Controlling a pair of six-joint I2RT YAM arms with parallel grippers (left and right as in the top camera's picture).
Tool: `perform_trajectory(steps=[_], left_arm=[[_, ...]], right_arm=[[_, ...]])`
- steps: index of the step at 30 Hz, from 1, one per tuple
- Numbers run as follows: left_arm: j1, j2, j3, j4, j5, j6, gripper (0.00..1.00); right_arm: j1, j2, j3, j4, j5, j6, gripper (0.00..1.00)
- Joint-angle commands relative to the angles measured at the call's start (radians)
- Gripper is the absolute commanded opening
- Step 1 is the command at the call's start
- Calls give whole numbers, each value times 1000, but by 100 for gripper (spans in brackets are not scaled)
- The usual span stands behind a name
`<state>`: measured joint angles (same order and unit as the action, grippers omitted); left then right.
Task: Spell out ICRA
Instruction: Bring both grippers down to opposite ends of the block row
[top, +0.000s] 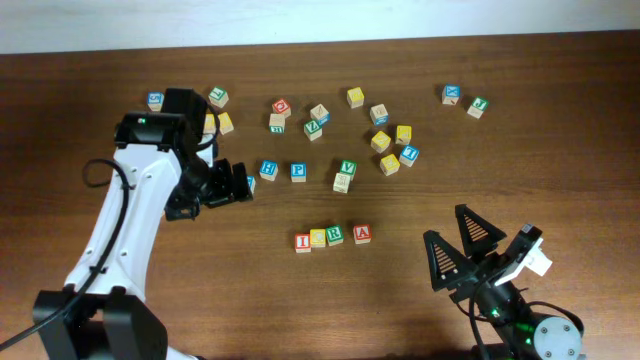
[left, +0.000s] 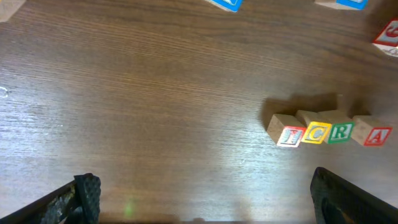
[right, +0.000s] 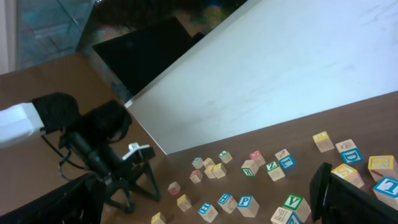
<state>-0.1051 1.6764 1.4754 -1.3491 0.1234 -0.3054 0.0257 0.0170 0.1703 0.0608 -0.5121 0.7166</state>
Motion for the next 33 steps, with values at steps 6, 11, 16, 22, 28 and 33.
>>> perform_trajectory(steps=[6, 11, 16, 22, 28, 33], left_arm=[[0, -7, -18, 16, 2, 15, 100], [-36, -7, -18, -13, 4, 16, 77], [-132, -7, -18, -14, 0, 8, 63], [-172, -7, -122, 34, -26, -23, 52], [-172, -7, -262, 148, -11, -49, 48], [-173, -7, -378, 254, -10, -103, 33]], right_arm=[[-6, 361, 473, -321, -11, -364, 98], [-6, 833, 907, -911, -10, -614, 98], [14, 1174, 1062, -1234, 53, -661, 98], [135, 1410, 1062, -1221, -98, -657, 98], [138, 1542, 1062, -1136, -75, -649, 81], [140, 1713, 1061, -1164, 13, -604, 45]])
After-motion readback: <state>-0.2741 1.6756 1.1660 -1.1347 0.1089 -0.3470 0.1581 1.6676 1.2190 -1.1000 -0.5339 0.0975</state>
